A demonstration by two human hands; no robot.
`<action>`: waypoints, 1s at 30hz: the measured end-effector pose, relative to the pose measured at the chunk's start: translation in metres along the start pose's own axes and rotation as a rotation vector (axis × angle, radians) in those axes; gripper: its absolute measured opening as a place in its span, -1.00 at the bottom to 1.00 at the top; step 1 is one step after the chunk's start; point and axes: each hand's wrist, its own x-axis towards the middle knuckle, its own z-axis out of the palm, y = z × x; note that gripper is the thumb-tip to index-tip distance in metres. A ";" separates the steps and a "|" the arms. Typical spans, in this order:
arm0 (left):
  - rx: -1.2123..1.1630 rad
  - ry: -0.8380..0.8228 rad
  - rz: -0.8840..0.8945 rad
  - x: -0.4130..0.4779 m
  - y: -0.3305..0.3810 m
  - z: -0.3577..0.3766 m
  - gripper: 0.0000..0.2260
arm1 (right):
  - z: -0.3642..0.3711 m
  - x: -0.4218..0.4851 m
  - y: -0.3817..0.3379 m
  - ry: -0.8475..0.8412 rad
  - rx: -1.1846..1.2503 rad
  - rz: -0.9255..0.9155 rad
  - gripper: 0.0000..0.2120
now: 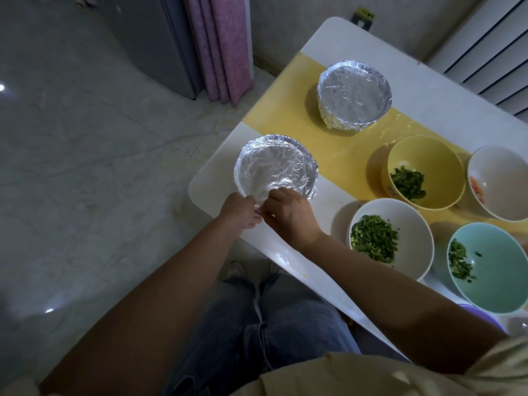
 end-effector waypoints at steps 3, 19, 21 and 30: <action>0.016 -0.023 0.005 0.002 0.001 -0.001 -0.81 | -0.002 0.002 0.000 0.028 0.023 0.004 -0.77; 0.182 0.105 0.099 0.013 -0.005 -0.007 -0.69 | -0.011 -0.002 0.007 -0.027 0.020 -0.011 -0.86; 0.211 0.093 0.115 0.011 -0.015 -0.001 -0.72 | -0.008 0.000 0.004 -0.019 0.014 0.006 -0.84; 0.203 0.107 0.160 0.013 -0.018 -0.002 -0.63 | -0.006 0.008 -0.006 -0.028 0.009 0.072 -0.79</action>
